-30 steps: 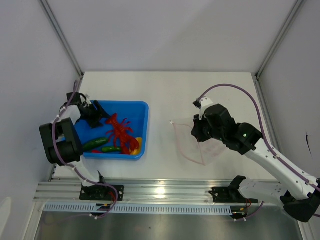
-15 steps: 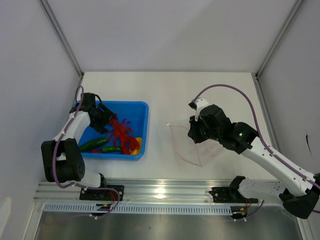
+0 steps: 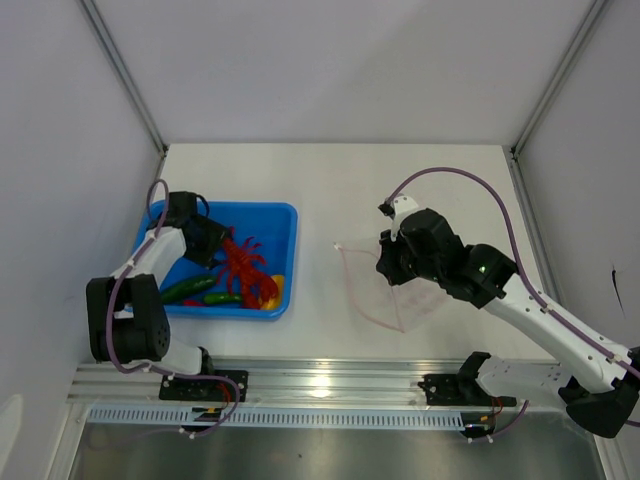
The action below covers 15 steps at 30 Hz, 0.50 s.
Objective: Place the food in the zip-top bag and seal the zipper
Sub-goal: Pick up the fake lobster from the bin.
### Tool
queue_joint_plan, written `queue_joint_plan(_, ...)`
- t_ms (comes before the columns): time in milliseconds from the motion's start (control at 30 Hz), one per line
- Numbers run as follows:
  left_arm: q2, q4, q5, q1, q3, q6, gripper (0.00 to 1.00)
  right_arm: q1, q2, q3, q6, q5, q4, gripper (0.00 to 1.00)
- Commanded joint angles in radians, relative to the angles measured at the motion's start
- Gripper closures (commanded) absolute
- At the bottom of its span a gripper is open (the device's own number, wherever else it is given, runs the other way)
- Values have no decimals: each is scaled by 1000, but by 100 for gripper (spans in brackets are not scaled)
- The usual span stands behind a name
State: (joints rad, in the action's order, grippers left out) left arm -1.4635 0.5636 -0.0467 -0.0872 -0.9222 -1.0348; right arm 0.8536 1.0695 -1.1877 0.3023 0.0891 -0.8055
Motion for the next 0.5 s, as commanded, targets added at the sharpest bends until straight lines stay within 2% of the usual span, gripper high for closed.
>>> queue_joint_plan(0, -26, -60, 34, 20, -38, -30, 31, 5, -19, -24, 4, 14, 14, 100)
queue_joint_plan(233, -90, -73, 62, 38, -56, -39, 32, 5, -23, -21, 0, 24, 9, 100)
queue_joint_plan(467, -181, -19, 126, 75, -148, -18, 33, 4, -19, -18, -2, 26, 14, 100)
